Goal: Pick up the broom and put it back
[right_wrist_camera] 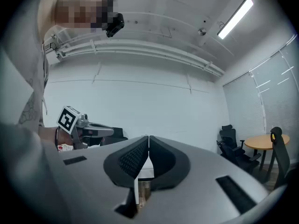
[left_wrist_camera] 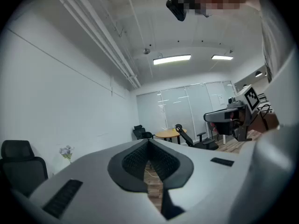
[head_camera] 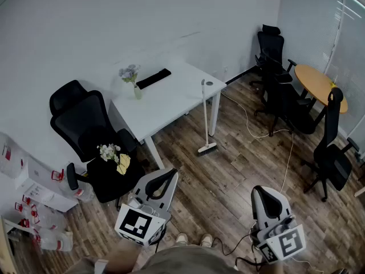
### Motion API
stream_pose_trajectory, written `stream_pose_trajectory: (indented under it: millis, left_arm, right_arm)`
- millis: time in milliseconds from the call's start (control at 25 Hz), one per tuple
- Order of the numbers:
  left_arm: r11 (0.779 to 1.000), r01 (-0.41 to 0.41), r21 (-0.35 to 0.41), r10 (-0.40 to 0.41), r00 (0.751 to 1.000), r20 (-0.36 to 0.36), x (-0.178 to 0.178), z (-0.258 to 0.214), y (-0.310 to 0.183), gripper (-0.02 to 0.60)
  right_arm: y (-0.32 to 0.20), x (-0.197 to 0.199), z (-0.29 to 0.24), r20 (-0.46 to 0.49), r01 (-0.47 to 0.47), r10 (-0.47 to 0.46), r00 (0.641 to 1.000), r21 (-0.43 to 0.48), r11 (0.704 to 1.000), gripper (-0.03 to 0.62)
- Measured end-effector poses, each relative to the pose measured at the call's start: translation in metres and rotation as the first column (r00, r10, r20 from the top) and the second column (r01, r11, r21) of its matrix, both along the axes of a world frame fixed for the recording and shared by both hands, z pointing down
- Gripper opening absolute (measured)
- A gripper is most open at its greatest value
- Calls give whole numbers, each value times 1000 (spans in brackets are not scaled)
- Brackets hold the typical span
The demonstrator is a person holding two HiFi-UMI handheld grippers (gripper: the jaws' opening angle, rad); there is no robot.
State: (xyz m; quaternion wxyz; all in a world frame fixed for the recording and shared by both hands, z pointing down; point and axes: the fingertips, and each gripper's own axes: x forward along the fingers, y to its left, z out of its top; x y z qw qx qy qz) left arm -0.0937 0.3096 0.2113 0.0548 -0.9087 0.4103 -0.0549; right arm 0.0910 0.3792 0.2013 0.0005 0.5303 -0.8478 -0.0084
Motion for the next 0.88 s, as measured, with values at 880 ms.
stream_pose_trajectory:
  millis: [880]
  left_arm:
    - [1000,12,2,-12,1000,4,42,5,8,15]
  right_arm:
    - [6,45,-4,141,49,-54,989,38,998,191]
